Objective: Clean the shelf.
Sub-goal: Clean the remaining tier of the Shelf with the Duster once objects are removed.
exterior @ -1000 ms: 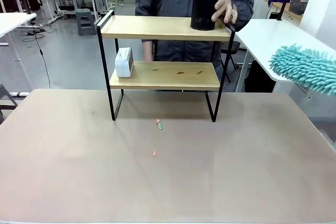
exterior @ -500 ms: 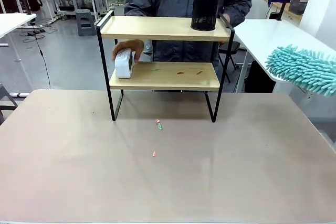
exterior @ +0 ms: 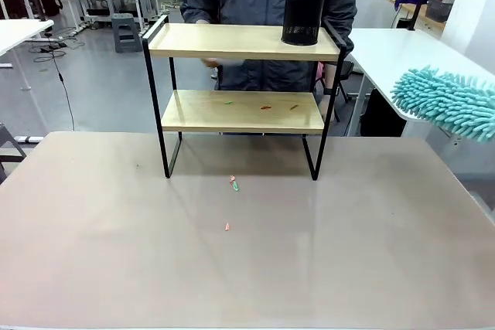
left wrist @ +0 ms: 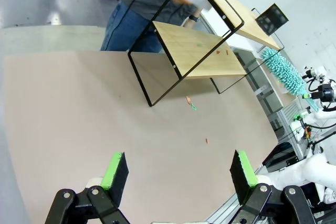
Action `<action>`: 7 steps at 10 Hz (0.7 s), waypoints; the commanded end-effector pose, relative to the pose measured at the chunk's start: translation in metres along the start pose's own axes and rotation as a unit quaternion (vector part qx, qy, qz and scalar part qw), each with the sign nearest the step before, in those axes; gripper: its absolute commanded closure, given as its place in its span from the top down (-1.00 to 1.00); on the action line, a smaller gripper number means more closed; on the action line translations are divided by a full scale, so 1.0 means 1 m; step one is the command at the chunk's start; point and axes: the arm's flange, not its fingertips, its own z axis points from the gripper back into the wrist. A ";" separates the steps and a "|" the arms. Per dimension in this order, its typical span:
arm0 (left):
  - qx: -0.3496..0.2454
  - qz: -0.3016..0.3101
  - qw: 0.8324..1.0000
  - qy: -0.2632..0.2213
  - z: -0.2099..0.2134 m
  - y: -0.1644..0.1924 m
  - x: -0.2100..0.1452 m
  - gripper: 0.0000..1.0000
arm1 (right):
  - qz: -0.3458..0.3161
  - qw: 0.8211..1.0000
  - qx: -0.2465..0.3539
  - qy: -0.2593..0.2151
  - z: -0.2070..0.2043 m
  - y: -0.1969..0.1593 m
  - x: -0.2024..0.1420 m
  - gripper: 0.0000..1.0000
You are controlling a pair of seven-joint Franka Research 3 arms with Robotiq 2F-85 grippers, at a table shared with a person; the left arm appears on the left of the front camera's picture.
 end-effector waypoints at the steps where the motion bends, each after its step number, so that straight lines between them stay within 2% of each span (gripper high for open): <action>1: -0.007 -0.010 1.000 -0.008 -0.001 -0.001 0.000 1.00 | 0.000 1.000 0.000 0.000 0.000 0.000 0.000 -0.74; 2: -0.007 -0.010 1.000 -0.008 -0.001 -0.001 0.000 1.00 | 0.032 0.999 -0.016 -0.015 0.022 0.015 -0.021 -0.74; 3: -0.007 -0.010 1.000 -0.008 -0.001 -0.001 0.000 1.00 | 0.078 0.997 -0.023 -0.005 0.034 0.038 -0.044 -0.74; 4: -0.007 -0.010 1.000 -0.008 -0.001 -0.001 0.000 1.00 | 0.137 0.989 -0.057 0.004 0.038 0.060 -0.069 -0.74; 6: -0.007 -0.010 1.000 -0.008 -0.001 -0.001 0.000 1.00 | 0.252 0.964 -0.060 0.055 0.019 0.100 -0.112 -0.74; 7: -0.007 -0.010 1.000 -0.008 -0.001 -0.001 0.000 1.00 | 0.294 0.952 -0.057 0.069 -0.002 0.118 -0.119 -0.74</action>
